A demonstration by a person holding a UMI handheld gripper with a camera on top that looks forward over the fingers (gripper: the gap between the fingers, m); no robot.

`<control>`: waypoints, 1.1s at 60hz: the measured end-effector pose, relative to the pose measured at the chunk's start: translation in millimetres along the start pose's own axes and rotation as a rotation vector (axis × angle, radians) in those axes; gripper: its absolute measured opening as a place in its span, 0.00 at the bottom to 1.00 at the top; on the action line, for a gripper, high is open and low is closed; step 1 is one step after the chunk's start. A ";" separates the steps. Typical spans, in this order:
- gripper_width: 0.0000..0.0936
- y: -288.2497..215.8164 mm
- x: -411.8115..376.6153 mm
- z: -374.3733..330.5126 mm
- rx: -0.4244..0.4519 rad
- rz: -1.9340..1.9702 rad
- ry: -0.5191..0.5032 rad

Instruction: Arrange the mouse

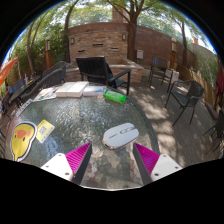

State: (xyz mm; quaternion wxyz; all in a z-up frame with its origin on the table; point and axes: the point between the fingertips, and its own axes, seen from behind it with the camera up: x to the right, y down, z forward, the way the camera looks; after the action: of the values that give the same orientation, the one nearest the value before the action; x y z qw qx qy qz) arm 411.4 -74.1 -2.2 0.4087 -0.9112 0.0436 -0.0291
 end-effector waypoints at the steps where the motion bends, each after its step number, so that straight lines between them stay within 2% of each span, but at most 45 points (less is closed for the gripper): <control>1: 0.91 -0.5 0.2 6.0 -0.001 0.006 0.000; 16: 0.89 -39.1 1.1 51.0 0.009 0.055 -0.029; 21: 0.83 -43.7 0.2 58.8 0.009 0.032 -0.029; 27: 0.66 -43.9 7.0 67.4 0.018 -0.041 0.012; 30: 0.65 -44.3 8.3 66.2 0.028 -0.069 0.006; 41: 0.67 -41.9 6.5 65.5 0.004 -0.091 -0.035; 44: 0.74 -38.1 6.9 64.8 -0.019 -0.067 -0.042; 48: 0.89 -34.3 12.4 58.7 -0.047 -0.061 -0.046; 50: 0.91 -33.0 16.4 55.5 -0.052 -0.076 -0.038; 66: 0.90 -27.0 25.8 43.0 -0.015 -0.184 -0.005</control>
State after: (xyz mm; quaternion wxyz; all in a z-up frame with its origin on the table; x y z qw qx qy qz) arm 442.4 -26.9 -10.2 0.3976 -0.9144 -0.0411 -0.0638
